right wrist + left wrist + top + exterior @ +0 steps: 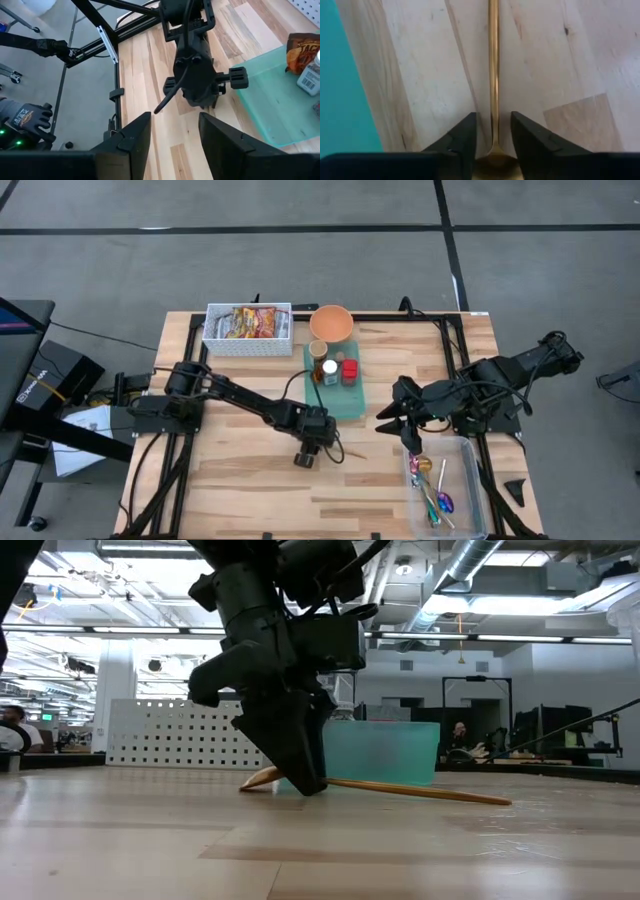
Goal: Pick & Place Food Item
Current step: Put the gold spoon into the transparent bin
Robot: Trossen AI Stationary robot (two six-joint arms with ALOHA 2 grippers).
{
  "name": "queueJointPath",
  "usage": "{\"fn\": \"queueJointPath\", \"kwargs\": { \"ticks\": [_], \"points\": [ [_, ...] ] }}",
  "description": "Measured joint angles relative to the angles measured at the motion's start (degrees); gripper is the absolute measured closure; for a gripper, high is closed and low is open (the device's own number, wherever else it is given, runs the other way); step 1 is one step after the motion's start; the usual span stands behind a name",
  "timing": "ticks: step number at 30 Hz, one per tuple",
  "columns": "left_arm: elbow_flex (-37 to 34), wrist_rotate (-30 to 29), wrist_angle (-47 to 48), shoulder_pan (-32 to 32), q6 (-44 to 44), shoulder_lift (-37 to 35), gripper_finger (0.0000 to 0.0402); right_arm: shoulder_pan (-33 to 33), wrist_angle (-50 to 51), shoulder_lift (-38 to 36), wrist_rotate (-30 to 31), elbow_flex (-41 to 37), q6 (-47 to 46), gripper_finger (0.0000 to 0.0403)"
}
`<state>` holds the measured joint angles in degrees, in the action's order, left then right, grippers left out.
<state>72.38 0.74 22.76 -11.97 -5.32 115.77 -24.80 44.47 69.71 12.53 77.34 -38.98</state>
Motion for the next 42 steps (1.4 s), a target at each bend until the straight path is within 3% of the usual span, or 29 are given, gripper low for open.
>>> {"fn": "queueJointPath", "kwargs": {
  "ticks": [9,25,35,42],
  "points": [
    [-0.09,-1.93,0.29,-1.32,0.04,-0.27,0.0391,0.00,0.00,0.00,0.00,0.00,-0.02,0.0242],
    [-0.26,-13.54,0.26,-1.00,-1.84,-5.81,0.0396,0.17,-0.42,0.00,0.20,0.00,-0.04,0.0242],
    [-0.47,-14.35,6.57,-0.55,-0.25,-8.48,0.0397,0.07,-0.37,0.00,1.05,0.00,-0.70,0.0242],
    [-3.57,-14.55,2.11,-0.63,3.89,-8.84,0.0397,0.07,-0.36,0.00,1.04,0.00,-0.68,0.0242]
  ]
}}
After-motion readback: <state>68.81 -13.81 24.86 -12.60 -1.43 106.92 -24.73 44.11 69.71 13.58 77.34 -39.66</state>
